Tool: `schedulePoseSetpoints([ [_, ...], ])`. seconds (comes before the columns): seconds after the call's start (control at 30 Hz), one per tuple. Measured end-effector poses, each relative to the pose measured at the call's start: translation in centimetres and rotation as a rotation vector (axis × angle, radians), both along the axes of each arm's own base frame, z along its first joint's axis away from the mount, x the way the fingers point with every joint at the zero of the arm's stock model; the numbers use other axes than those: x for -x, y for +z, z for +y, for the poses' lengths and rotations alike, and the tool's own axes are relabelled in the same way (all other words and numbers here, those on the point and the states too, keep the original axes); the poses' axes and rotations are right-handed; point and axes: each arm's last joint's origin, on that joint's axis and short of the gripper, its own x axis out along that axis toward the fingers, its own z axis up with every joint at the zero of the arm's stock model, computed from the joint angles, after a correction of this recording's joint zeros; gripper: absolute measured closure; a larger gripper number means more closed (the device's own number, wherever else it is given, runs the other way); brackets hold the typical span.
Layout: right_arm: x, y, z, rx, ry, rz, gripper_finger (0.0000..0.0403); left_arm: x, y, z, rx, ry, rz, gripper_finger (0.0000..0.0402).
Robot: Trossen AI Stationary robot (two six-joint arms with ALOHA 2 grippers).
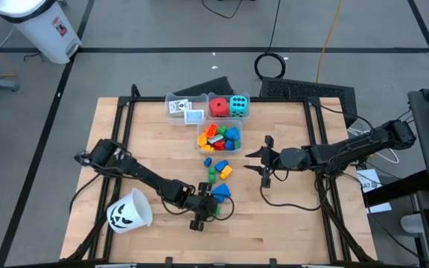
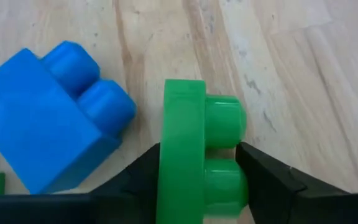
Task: Pick & Place Toys
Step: Put the bottom green game piece into the bottom transparent bin
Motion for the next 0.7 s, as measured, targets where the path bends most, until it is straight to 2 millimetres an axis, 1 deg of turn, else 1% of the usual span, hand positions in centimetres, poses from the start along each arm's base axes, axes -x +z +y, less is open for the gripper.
schedulePoseSetpoints([
  [0.03, 0.0, 0.0, 0.0, -0.005, -0.002, -0.001, 0.0257, 0.0, 0.0, 0.0, 0.005, 0.007, -0.001, 0.0227],
  [0.17, 0.0, 0.0, 0.0, -0.018, -0.006, -0.002, 0.0257, 0.0, 0.7, 0.1, 0.035, 0.057, -0.011, 0.0228],
  [0.27, 0.0, 0.0, 0.1, -0.036, 0.036, -0.001, 0.0257, 0.1, 2.5, 0.4, 0.048, 0.109, -0.073, 0.0228],
  [0.4, -0.1, -0.1, 0.6, -0.029, 0.162, 0.008, 0.0258, 0.4, 5.3, 0.9, 0.080, 0.182, -0.156, 0.0228],
  [0.47, -0.2, -0.7, 1.1, 0.035, 0.224, 0.012, 0.0259, 0.5, 6.9, 1.4, 0.155, 0.247, -0.202, 0.0228],
  [0.53, -0.3, -1.9, 2.0, 0.120, 0.293, 0.002, 0.0258, 0.5, 8.4, 2.0, 0.247, 0.309, -0.236, 0.0228],
  [0.63, -1.2, -3.2, 3.5, 0.255, 0.381, -0.080, 0.0251, 0.2, 9.9, 2.6, 0.373, 0.325, -0.286, 0.0228],
  [0.7, -2.0, -3.8, 4.3, 0.333, 0.395, -0.133, 0.0237, 0.1, 10.6, 2.8, 0.417, 0.309, -0.315, 0.0228],
])
